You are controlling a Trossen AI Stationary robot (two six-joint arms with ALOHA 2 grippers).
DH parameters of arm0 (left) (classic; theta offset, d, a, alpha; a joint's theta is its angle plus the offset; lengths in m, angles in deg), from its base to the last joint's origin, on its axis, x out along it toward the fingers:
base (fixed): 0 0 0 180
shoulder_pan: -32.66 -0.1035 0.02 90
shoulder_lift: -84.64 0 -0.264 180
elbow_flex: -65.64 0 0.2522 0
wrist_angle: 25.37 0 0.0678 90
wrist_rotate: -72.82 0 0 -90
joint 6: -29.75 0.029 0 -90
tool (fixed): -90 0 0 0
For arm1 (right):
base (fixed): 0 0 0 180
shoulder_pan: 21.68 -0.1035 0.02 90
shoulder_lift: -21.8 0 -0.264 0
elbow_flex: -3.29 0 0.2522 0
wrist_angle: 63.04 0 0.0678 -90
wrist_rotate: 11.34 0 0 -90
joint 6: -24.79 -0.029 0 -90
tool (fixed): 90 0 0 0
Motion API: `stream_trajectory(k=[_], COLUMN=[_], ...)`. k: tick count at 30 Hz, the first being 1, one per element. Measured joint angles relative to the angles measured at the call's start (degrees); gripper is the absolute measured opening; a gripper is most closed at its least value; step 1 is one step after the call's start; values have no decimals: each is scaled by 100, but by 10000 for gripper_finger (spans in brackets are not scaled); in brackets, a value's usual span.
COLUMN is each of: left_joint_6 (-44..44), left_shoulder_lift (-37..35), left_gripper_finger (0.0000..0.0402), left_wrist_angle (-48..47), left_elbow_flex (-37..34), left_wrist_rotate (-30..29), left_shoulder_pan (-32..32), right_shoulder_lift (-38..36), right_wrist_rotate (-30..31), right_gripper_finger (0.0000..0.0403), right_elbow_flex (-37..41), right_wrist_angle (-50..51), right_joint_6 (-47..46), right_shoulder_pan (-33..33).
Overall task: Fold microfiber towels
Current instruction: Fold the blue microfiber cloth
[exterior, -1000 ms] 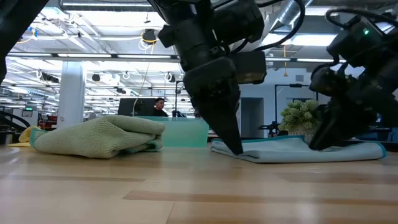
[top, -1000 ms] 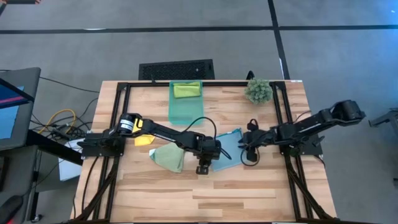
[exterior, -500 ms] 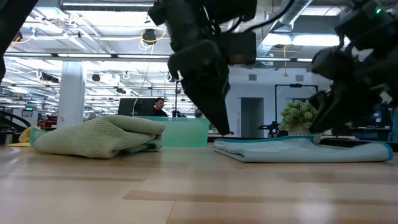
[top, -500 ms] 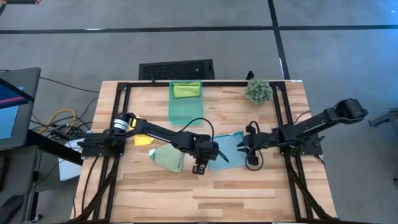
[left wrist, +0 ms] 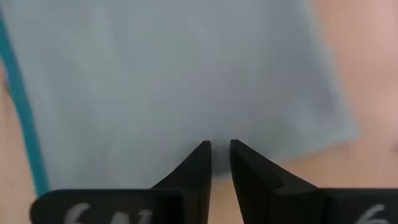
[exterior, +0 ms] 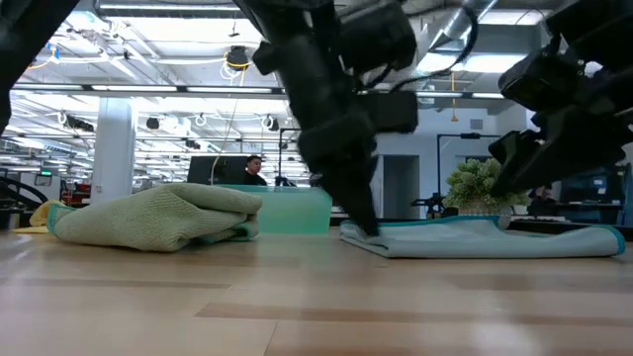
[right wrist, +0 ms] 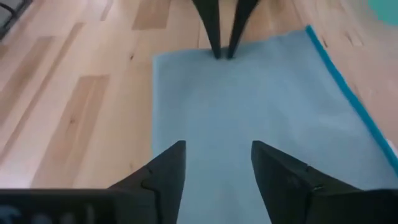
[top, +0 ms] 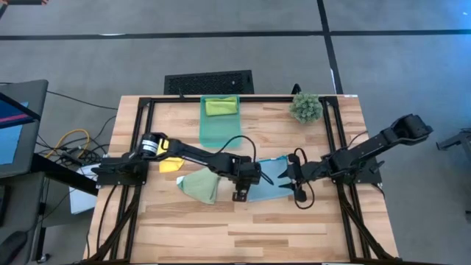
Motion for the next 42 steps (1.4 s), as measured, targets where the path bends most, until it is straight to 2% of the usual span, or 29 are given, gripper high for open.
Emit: stream_trajectory(k=[10, 14, 20, 23, 25, 28, 30, 36, 40, 42], left_joint_6=[46, 46, 96, 189, 195, 150, 121, -463, -646, -565], left_shoulder_lift=[64, 28, 11, 11, 11, 111, 147, 144, 129, 129], left_gripper_finger=[22, 21, 27, 35, 41, 46, 47, 48, 48, 48], left_wrist_angle=[-194, -552, -615, -614, -575, -190, -297, -689, -535, -423], left_elbow_flex=[105, 363, 697, 708, 693, 582, 470, 325, 328, 344], left_wrist_rotate=[-125, -147, -316, -586, -1002, -1652, -1733, -1112, 66, 358], left_shoulder_pan=[-11, 128, 335, 370, 373, 298, 180, 9, 68, 169], right_shoulder_lift=[224, 224, 333, 478, 585, 706, 809, 934, 809, 664], right_wrist_rotate=[0, -2, -4, -7, -16, -181, -377, -502, -309, -138], right_gripper_finger=[206, 200, 208, 223, 229, 224, 213, 153, 113, 103], right_elbow_flex=[-2, -2, -2, -4, -2, -2, -2, -31, -17, -36], right_wrist_angle=[-111, -136, -513, -746, -710, -458, -200, 305, 417, 636], right_joint_6=[47, 101, 143, 151, -5, -413, -644, -767, -454, -328], right_shoulder_pan=[9, -26, -249, -382, -415, -311, -184, 242, 597, 730])
